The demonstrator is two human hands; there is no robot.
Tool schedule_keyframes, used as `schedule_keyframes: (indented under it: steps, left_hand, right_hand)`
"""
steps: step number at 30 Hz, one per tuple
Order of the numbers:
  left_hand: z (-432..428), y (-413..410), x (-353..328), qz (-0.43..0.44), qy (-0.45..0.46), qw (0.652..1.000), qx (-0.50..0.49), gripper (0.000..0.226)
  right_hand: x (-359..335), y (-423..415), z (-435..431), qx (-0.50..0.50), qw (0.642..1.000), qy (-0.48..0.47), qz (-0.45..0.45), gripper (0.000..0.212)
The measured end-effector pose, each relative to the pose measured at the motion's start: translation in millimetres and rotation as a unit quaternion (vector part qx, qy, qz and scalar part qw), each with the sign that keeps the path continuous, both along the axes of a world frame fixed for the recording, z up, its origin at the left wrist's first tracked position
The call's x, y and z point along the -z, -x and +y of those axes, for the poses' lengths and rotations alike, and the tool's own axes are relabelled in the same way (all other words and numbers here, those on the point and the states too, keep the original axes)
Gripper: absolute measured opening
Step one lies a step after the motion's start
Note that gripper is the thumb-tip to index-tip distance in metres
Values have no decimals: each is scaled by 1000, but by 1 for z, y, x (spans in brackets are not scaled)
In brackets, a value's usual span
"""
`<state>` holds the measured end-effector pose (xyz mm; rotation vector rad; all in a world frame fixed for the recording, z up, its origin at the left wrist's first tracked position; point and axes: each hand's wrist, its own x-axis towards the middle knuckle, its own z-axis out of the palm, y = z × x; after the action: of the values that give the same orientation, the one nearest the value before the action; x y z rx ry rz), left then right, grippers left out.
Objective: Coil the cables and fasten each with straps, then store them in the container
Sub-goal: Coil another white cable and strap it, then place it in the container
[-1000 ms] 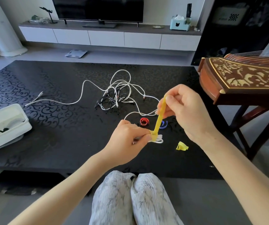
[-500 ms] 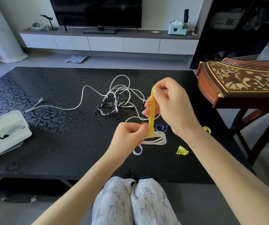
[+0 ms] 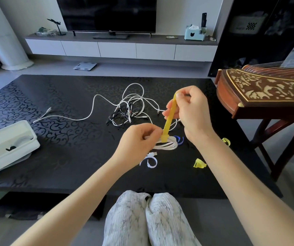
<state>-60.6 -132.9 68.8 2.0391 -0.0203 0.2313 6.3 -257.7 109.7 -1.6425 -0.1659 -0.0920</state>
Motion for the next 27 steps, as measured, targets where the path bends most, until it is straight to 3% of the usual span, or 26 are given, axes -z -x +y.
schedule_keyframes:
  steps: [3, 5, 9, 11, 14, 18, 23, 27]
  left_hand:
    - [4, 4, 5, -91, -144, 984, 55, 30]
    - [6, 5, 5, -129, -192, 970, 79, 31]
    - [7, 5, 4, -170, -237, 953, 79, 35]
    - [8, 3, 6, -160, -245, 955, 51, 33]
    - [11, -3, 7, -86, -206, 975, -5, 30]
    - [10, -8, -1, 24, -96, 995, -28, 32]
    - [12, -13, -7, 105, 149, 983, 23, 34]
    - [9, -13, -8, 146, 183, 970, 58, 31]
  right_hand:
    - [-2, -14, 2, -23, 992, 22, 121, 12]
    - [-2, -17, 5, -46, 985, 45, 161, 13]
    - [-10, -18, 7, -58, 982, 61, 171, 14]
    - [-19, -14, 5, -54, 988, 52, 134, 16]
    - [-28, 9, 1, -73, 995, 64, -20, 16]
    - [-15, 44, -5, -96, 973, 90, -187, 14]
    - [29, 60, -15, -101, 957, 93, -255, 12]
    - [47, 59, -24, -108, 938, 150, -292, 13]
